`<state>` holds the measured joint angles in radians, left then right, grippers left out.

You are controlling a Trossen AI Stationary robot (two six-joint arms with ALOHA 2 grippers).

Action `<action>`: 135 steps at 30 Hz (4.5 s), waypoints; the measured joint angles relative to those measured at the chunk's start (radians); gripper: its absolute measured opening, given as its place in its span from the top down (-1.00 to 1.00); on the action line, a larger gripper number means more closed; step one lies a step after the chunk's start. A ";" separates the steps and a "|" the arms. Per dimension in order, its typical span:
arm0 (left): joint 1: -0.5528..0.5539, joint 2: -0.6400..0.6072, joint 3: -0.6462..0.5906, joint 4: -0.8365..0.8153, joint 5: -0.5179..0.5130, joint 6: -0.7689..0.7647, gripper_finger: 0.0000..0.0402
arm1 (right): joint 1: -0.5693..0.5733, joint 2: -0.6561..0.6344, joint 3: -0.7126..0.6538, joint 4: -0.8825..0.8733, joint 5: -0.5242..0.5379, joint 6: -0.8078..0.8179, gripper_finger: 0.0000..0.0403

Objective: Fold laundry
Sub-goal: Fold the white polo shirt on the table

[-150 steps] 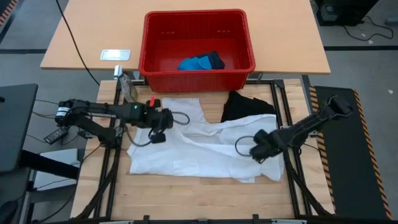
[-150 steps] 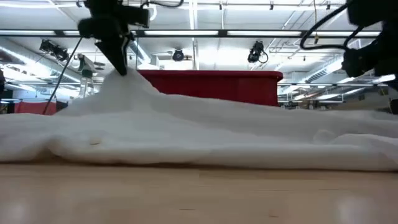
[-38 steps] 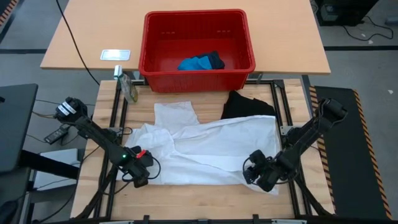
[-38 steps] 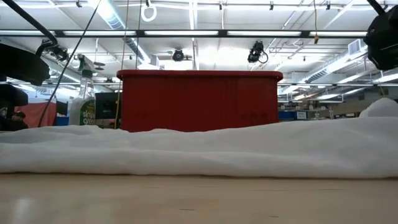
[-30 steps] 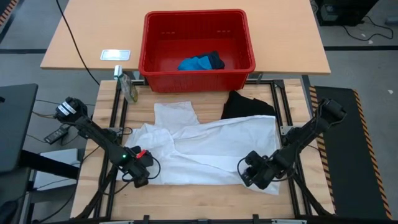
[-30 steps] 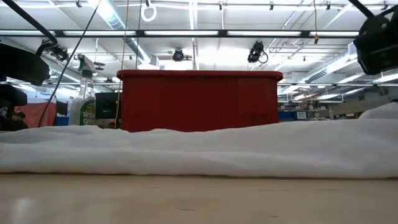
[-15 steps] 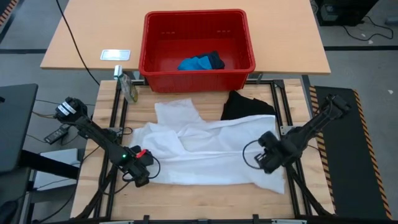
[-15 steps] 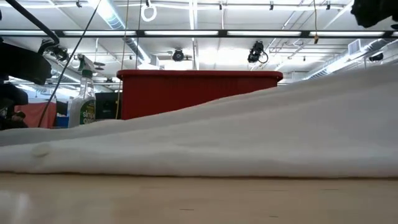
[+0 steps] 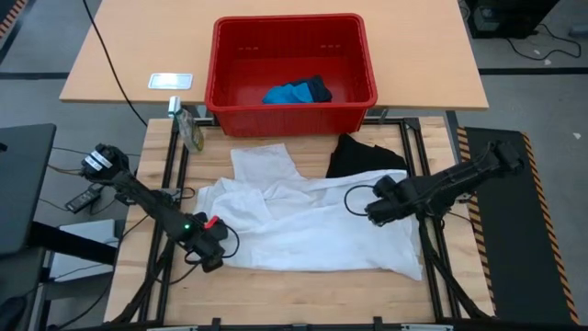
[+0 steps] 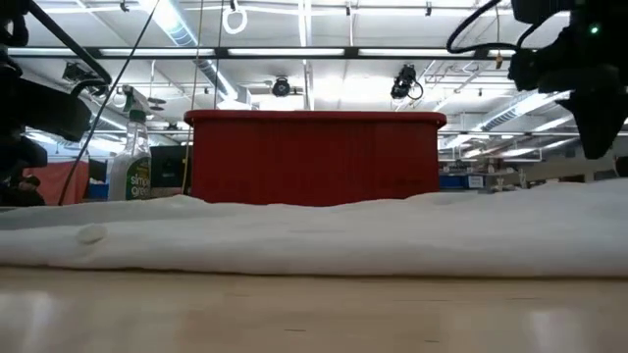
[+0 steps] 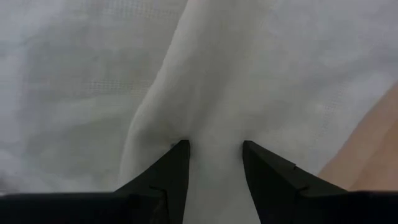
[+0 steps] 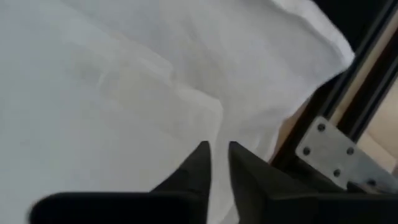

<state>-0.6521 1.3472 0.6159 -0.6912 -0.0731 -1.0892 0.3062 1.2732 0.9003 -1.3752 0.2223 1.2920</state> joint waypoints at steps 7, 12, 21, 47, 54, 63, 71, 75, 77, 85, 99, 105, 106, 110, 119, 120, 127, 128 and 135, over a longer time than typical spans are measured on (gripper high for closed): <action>0.004 0.000 0.000 0.015 0.125 -0.068 0.23 | 0.079 0.001 0.065 0.202 -0.103 0.118 0.27; -0.048 0.000 0.000 0.057 0.141 -0.097 0.23 | 0.183 0.081 -0.007 0.548 -0.143 0.163 0.31; -0.213 0.001 0.000 0.198 0.142 -0.267 0.23 | 0.373 0.344 -0.017 0.624 -0.177 0.395 0.46; 0.094 -0.076 0.345 -0.319 0.017 0.260 0.23 | 0.120 0.259 0.209 0.653 0.065 -0.212 0.34; 0.436 -0.246 0.152 -0.203 0.102 0.409 0.23 | -0.206 0.318 0.209 1.125 -0.128 -0.691 0.18; 0.570 -0.388 -0.061 -0.126 0.136 0.269 0.07 | -0.386 0.564 0.234 1.544 -0.381 -0.909 0.05; 0.576 -0.380 -0.163 -0.007 0.174 0.418 -0.12 | -0.433 0.831 0.465 1.532 -0.435 -0.938 -0.01; 0.585 -0.377 -0.184 0.008 0.222 0.404 0.00 | -0.435 0.924 0.565 1.531 -0.471 -0.882 -0.01; 0.586 -0.381 -0.184 0.009 0.221 0.398 0.12 | -0.435 0.962 0.604 1.528 -0.499 -0.868 -0.01; 0.589 -0.381 -0.184 0.009 0.222 0.399 0.76 | -0.435 1.080 0.698 1.512 -0.602 -0.801 0.01; 0.589 -0.381 -0.028 -0.138 0.097 0.533 0.99 | -0.424 1.077 0.707 1.511 -0.694 -0.874 0.92; 0.588 -0.381 0.076 -0.301 0.089 0.606 0.99 | -0.401 0.994 0.706 1.490 -0.552 -0.912 0.93; 0.588 -0.381 0.096 -0.321 0.089 0.611 0.99 | -0.395 0.973 0.706 1.477 -0.526 -0.938 0.93; 0.585 -0.381 0.178 -0.352 0.089 0.623 0.99 | -0.359 0.887 0.707 1.446 -0.480 -1.032 0.93; 0.427 -0.373 0.223 -0.335 0.228 0.471 1.00 | -0.191 0.872 0.702 1.324 -0.506 -0.874 0.93; 0.389 -0.372 0.213 -0.322 0.231 0.446 1.00 | -0.167 0.868 0.700 1.335 -0.478 -0.863 0.93; 0.178 -0.345 0.099 -0.029 0.236 0.337 0.93 | -0.077 0.892 0.696 1.310 -0.402 -0.685 0.93; 0.168 -0.337 0.094 -0.005 0.236 0.328 0.91 | -0.072 0.899 0.694 1.306 -0.404 -0.656 0.90; 0.148 -0.303 0.092 -0.003 0.279 0.297 0.67 | -0.063 0.988 0.694 1.401 -0.569 -0.452 0.77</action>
<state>-0.5038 1.0446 0.7083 -0.6940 0.2062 -0.7923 0.2428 2.2615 1.5946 0.0253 -0.3463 0.8400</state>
